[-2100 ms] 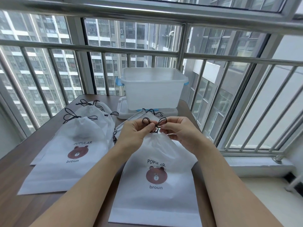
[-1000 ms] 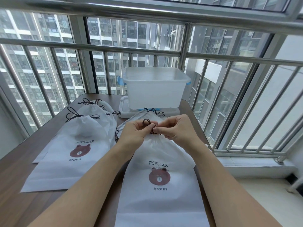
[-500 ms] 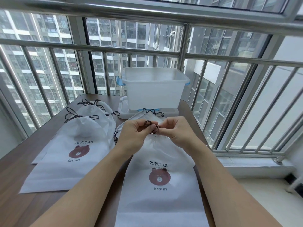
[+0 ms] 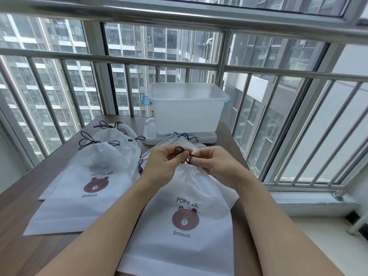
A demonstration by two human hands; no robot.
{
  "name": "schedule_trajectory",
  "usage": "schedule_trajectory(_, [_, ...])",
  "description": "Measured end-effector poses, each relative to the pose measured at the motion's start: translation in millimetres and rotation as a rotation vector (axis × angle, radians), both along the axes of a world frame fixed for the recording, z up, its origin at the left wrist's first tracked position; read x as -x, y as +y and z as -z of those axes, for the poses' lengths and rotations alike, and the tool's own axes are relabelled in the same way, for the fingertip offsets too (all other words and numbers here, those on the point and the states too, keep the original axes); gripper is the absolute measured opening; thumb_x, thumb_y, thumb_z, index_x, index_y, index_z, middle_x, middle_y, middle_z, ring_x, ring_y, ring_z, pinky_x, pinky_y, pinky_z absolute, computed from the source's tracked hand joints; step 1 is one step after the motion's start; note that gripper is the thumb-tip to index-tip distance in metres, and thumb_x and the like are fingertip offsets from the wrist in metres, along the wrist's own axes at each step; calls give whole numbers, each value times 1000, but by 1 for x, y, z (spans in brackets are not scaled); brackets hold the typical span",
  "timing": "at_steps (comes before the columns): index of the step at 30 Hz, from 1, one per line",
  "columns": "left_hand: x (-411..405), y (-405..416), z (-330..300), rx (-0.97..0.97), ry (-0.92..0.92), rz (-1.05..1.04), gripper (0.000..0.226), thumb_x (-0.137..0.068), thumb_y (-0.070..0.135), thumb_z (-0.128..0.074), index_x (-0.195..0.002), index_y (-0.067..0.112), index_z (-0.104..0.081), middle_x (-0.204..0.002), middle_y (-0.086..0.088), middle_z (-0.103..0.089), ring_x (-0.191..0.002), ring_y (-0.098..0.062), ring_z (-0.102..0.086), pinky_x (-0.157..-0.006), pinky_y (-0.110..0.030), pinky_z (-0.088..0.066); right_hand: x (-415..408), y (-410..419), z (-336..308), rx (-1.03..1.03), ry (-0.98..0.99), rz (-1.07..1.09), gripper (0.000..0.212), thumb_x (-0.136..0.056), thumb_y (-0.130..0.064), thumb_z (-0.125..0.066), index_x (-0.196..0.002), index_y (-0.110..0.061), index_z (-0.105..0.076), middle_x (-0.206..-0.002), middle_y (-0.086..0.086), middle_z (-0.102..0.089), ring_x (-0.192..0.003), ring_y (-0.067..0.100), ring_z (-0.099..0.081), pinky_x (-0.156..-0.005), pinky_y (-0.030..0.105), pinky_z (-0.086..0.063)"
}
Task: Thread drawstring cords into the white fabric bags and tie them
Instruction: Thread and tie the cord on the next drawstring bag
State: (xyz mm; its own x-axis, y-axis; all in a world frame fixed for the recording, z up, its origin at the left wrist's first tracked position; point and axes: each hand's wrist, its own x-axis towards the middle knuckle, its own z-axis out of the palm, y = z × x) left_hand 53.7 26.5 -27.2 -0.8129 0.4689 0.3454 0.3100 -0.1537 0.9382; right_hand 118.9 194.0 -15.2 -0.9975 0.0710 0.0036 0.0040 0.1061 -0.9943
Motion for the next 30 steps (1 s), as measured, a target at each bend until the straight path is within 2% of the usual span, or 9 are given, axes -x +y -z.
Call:
schedule_trajectory(4, [0, 0, 0, -4, -23, 20, 15, -90, 3, -68, -91, 15, -77, -83, -4, -76, -79, -11, -70, -80, -20, -54, -5, 3, -5, -77, -21, -13, 7, -88, -10, -75, -87, -5, -71, -62, -6, -62, -54, 4, -52, -53, 15, -42])
schedule_trajectory(10, [-1, 0, 0, -5, -42, 29, 17, -89, 3, -69, -90, 18, -77, -79, 3, -74, -76, -5, -66, -77, -15, -50, -11, 15, -6, -68, -84, -75, 15, -84, -25, -75, -81, -11, -70, -69, 0, -61, -62, 11, -54, -63, 23, -46])
schedule_trajectory(13, [-1, -2, -2, -16, -62, 64, 16, -89, 2, -68, -93, 14, -77, -83, 0, -76, -80, -7, -67, -80, -16, -51, -10, 13, -8, 84, -86, -112, 18, -84, -30, -69, -86, -12, -68, -77, -1, -62, -71, 12, -57, -66, 23, -48])
schedule_trajectory(17, [-3, -1, -4, -48, -98, 97, 17, -89, -1, -67, -95, 12, -77, -88, -5, -75, -81, -9, -66, -82, -17, -51, -6, 4, -11, 388, -28, 28, 27, -91, -32, -59, -83, -6, -62, -78, 4, -64, -72, 16, -58, -64, 22, -52])
schedule_trajectory(22, [-4, -1, -5, -74, -121, 94, 18, -88, -3, -67, -93, 11, -77, -85, -4, -76, -79, -9, -67, -80, -17, -52, -1, -4, -9, 468, -57, 41, 39, -103, -37, -48, -75, -12, -55, -75, 3, -57, -71, 16, -52, -69, 21, -51])
schedule_trajectory(24, [-4, -1, -5, -81, -117, 77, 18, -87, -2, -69, -92, 12, -77, -87, -6, -76, -82, -12, -68, -83, -19, -54, -2, -5, -10, 508, -62, 34, 36, -97, -42, -55, -79, -11, -57, -76, 4, -59, -71, 15, -56, -70, 21, -54])
schedule_trajectory(26, [-4, 0, -4, -86, -113, 64, 18, -86, -4, -69, -92, 12, -77, -86, -3, -77, -82, -11, -69, -84, -19, -54, -4, -5, -12, 547, -50, 46, 32, -88, -39, -62, -81, -8, -59, -77, 6, -60, -72, 16, -59, -70, 23, -56])
schedule_trajectory(28, [-4, 0, -4, -94, -112, 64, 20, -86, -5, -69, -92, 12, -77, -85, -2, -77, -81, -10, -69, -83, -19, -54, -3, -2, -11, 619, -85, 17, 27, -87, -34, -65, -82, -8, -60, -77, 6, -59, -72, 17, -59, -70, 25, -58])
schedule_trajectory(30, [-4, 0, -3, -101, -113, 66, 21, -86, -6, -69, -92, 12, -77, -86, -2, -77, -82, -11, -70, -84, -20, -54, -4, -1, -9, 656, -156, -43, 26, -88, -32, -70, -94, -7, -64, -84, 6, -61, -77, 20, -63, -76, 30, -58])
